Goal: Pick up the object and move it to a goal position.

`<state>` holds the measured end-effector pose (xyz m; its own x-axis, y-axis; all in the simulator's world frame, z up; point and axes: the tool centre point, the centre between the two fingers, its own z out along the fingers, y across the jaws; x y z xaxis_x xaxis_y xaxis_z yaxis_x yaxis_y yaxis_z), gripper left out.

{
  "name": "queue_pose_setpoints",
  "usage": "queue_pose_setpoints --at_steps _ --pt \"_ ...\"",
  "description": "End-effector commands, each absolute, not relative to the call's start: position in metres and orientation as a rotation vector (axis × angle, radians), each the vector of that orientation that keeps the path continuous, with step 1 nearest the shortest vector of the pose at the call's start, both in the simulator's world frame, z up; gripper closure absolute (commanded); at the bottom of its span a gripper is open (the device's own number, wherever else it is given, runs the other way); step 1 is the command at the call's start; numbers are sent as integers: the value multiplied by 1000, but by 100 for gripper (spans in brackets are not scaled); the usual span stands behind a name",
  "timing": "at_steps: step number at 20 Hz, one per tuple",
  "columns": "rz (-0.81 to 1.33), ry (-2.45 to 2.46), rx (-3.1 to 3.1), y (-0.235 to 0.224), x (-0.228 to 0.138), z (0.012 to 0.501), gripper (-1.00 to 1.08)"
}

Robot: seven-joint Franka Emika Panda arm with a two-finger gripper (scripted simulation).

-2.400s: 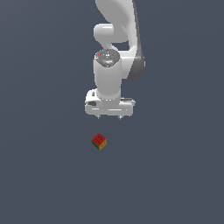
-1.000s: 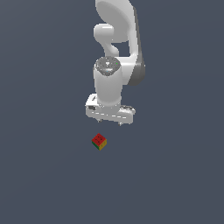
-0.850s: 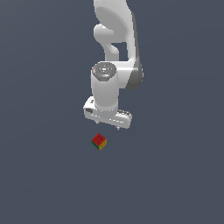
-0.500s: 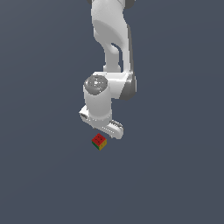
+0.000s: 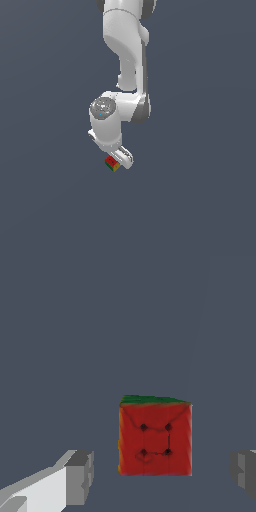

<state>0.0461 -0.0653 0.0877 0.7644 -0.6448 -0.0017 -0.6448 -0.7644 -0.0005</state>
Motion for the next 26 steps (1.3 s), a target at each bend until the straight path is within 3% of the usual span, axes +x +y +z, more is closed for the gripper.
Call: queue_pose_setpoints --at_steps 1,22,23,26 --pt "0 1111 -2938 -68 48 85 -92" --pt "0 1122 -2934 -69 48 33 -92" --pt "0 1122 -2934 -69 48 33 108" --pt "0 1122 -2934 -69 48 33 108"
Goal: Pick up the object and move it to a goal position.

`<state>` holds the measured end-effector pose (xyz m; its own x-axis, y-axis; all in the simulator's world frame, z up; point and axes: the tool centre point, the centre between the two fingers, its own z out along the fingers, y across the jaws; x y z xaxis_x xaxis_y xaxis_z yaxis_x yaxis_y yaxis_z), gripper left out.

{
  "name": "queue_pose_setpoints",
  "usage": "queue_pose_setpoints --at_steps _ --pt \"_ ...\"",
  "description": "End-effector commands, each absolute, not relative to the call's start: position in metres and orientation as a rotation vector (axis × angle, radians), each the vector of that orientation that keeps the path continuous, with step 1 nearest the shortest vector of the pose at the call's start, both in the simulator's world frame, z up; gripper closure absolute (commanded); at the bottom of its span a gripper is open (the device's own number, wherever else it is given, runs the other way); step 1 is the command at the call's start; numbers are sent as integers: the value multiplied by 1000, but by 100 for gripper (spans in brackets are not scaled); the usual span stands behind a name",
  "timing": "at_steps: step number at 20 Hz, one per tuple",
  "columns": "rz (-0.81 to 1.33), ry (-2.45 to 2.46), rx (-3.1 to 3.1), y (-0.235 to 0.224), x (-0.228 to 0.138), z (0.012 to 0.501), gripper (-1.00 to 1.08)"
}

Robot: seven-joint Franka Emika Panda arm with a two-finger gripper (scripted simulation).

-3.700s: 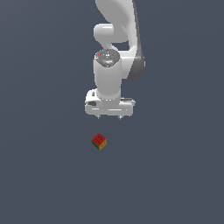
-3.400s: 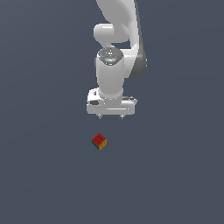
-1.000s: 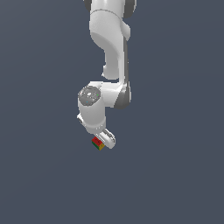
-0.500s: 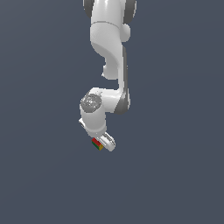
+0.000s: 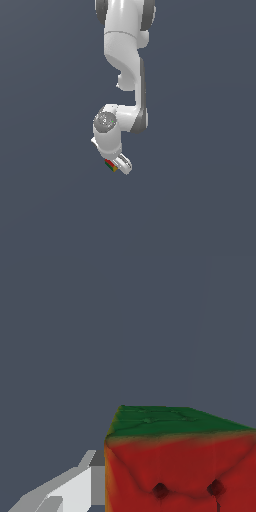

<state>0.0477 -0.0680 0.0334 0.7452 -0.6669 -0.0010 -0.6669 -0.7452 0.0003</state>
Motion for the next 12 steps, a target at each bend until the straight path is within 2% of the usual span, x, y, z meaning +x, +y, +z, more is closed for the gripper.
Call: queue_pose_setpoints --at_steps 1,12 --pt "0 1122 -2934 -69 48 33 108" --pt "1 1122 -2934 -66 46 38 108"
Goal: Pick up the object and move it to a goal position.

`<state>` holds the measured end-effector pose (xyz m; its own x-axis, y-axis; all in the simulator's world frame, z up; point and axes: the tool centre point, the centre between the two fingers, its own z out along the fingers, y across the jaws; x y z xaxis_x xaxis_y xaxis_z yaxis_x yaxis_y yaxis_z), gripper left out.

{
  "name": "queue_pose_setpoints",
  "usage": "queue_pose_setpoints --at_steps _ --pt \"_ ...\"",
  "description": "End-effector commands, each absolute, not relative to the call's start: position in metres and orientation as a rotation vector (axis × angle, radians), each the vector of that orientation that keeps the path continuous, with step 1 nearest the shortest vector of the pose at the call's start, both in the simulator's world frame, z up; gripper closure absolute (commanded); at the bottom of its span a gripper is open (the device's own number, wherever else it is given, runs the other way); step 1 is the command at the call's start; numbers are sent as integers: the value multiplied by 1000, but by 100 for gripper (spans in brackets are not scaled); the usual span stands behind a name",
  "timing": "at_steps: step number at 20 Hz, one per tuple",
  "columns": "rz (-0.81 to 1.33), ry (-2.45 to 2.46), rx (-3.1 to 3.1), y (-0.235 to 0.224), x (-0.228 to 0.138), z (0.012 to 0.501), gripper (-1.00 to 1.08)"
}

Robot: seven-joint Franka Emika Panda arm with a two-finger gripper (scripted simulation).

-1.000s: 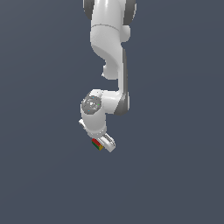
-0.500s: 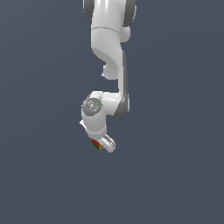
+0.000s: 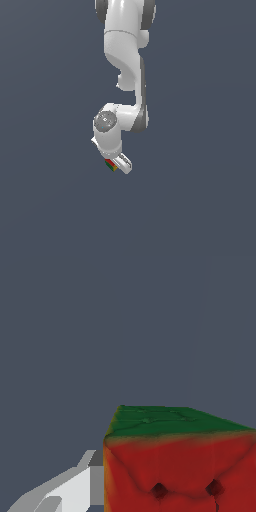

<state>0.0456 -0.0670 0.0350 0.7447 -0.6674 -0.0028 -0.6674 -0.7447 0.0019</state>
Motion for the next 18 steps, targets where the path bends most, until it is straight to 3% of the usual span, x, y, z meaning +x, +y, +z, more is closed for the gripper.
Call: queue_pose_setpoints --at_steps 1,9,18 --pt "-1 -1122 2935 -65 45 41 108" --pt "-1 -1122 2935 -49 31 74 108" --pt "-2 -1123 2936 -17 3 146 108"
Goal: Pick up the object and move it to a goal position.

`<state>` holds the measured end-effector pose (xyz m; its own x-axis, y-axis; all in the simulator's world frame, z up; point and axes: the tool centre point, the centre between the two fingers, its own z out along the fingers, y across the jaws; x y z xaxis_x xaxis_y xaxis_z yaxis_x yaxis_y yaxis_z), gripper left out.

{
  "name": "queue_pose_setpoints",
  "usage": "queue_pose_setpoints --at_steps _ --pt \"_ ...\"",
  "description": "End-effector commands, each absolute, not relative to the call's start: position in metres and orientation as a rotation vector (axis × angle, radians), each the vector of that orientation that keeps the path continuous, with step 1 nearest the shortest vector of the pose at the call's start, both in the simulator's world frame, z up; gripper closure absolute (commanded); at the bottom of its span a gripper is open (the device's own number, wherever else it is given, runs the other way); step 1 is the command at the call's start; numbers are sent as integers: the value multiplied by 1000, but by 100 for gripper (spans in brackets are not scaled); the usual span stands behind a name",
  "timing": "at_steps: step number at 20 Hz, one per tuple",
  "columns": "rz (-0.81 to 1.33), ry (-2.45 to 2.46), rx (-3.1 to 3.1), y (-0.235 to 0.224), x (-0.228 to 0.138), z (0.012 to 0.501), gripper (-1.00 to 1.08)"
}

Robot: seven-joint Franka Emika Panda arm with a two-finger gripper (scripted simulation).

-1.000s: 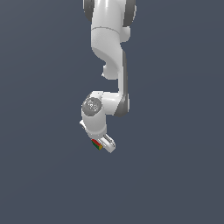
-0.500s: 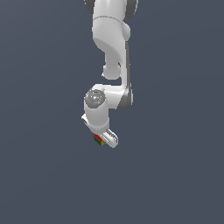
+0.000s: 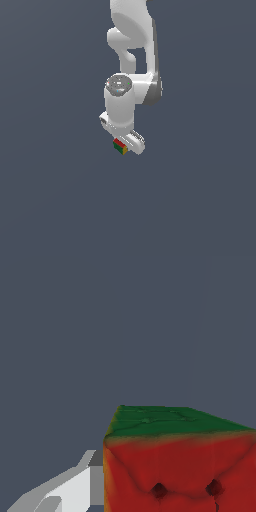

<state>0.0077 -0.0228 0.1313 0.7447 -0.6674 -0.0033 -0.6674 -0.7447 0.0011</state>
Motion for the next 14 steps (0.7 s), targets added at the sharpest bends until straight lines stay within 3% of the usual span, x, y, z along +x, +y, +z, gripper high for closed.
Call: queue_pose_setpoints --at_steps 1,14 --pt "2 1122 -2933 -12 -1 155 108" --pt "-1 1124 -2935 47 -51 289 108"
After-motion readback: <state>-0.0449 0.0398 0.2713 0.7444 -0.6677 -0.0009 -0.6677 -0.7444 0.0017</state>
